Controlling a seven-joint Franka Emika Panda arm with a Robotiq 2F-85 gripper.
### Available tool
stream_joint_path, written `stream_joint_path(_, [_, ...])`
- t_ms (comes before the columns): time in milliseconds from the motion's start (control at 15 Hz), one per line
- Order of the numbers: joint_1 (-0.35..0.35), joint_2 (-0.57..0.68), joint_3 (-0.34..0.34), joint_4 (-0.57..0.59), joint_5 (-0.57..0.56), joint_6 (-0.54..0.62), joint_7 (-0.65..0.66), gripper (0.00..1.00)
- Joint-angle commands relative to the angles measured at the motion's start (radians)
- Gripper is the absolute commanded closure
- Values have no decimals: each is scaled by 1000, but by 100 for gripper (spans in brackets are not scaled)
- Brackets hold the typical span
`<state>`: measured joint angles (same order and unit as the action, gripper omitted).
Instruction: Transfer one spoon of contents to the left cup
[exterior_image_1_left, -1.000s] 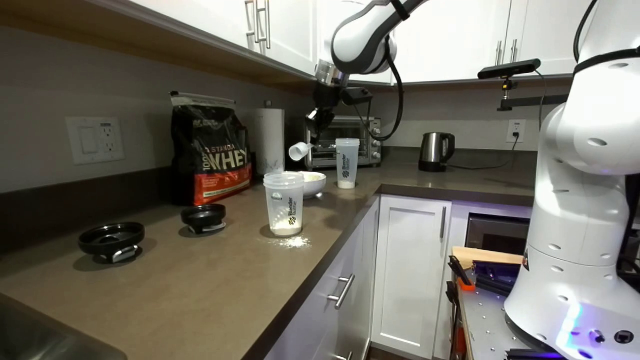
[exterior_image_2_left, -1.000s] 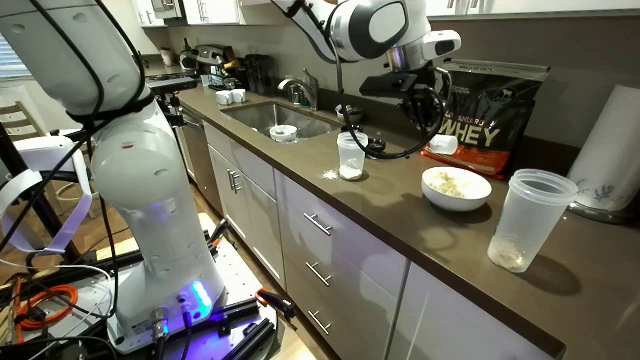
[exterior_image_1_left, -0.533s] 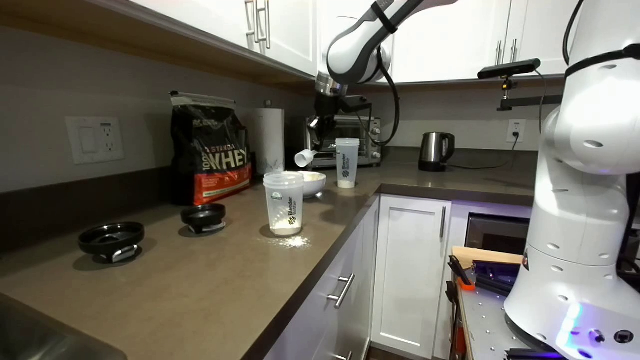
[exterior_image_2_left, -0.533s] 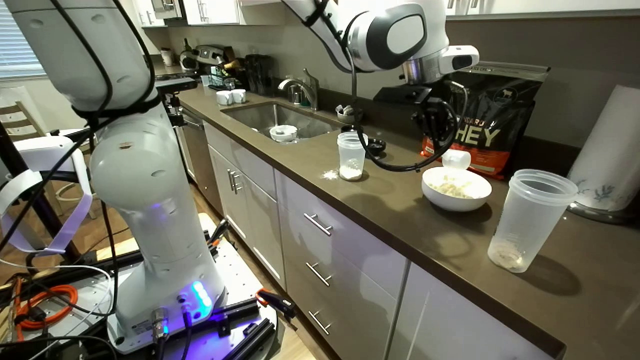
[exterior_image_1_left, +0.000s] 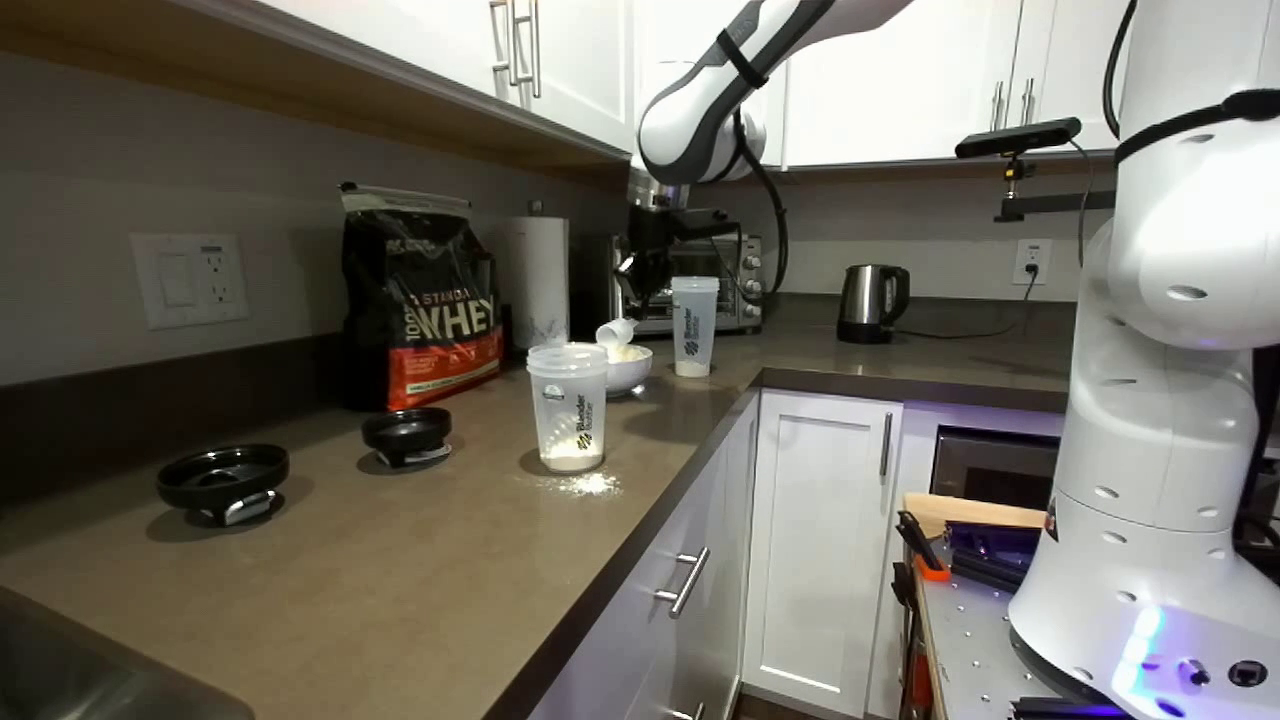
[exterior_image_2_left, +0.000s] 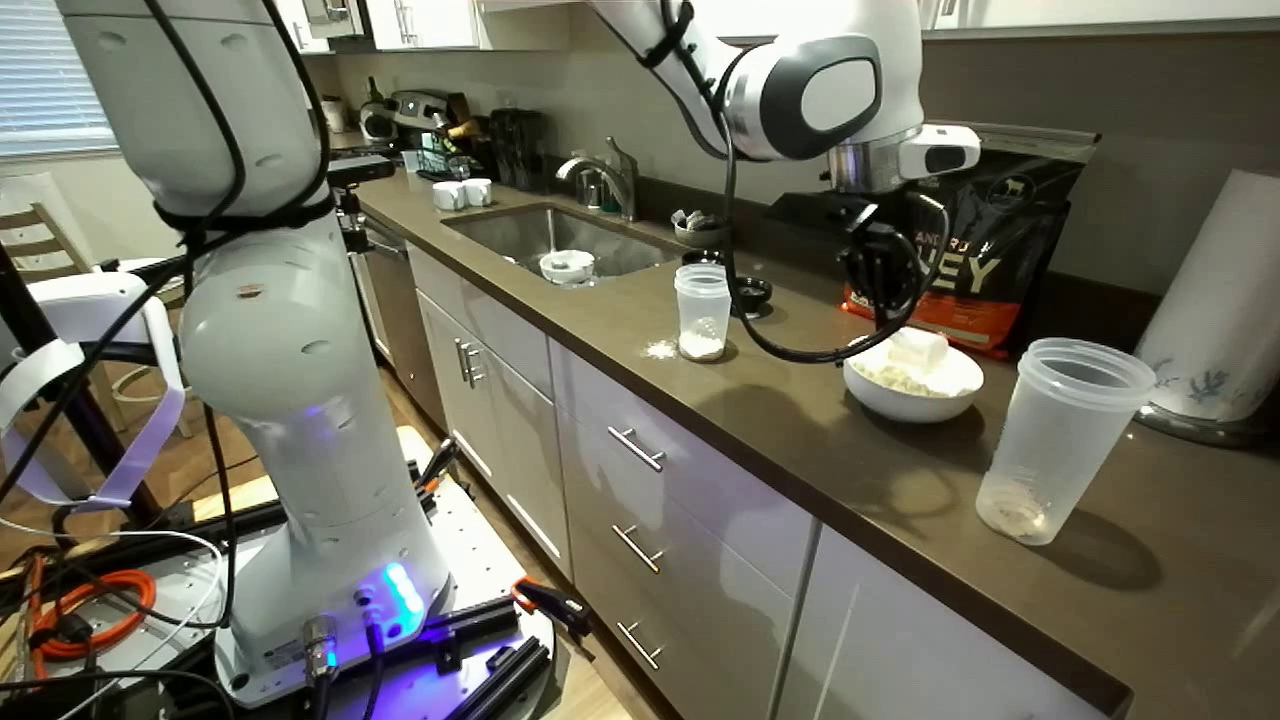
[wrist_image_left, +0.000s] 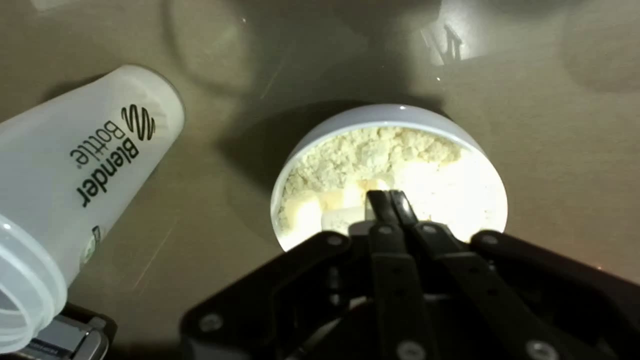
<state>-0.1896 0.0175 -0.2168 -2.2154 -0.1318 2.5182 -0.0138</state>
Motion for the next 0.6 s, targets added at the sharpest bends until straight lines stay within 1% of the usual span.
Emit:
stream_joint_path(0, [-8, 43, 4, 46, 58, -35, 1, 99])
stream_joint_path(133, [-9, 57, 3, 53, 65, -27, 6, 99])
stream_joint_path(267, [-8, 69, 1, 59, 47, -14, 22, 99])
stream_joint_path(533, [-7, 89, 2, 74, 53, -21, 21, 99])
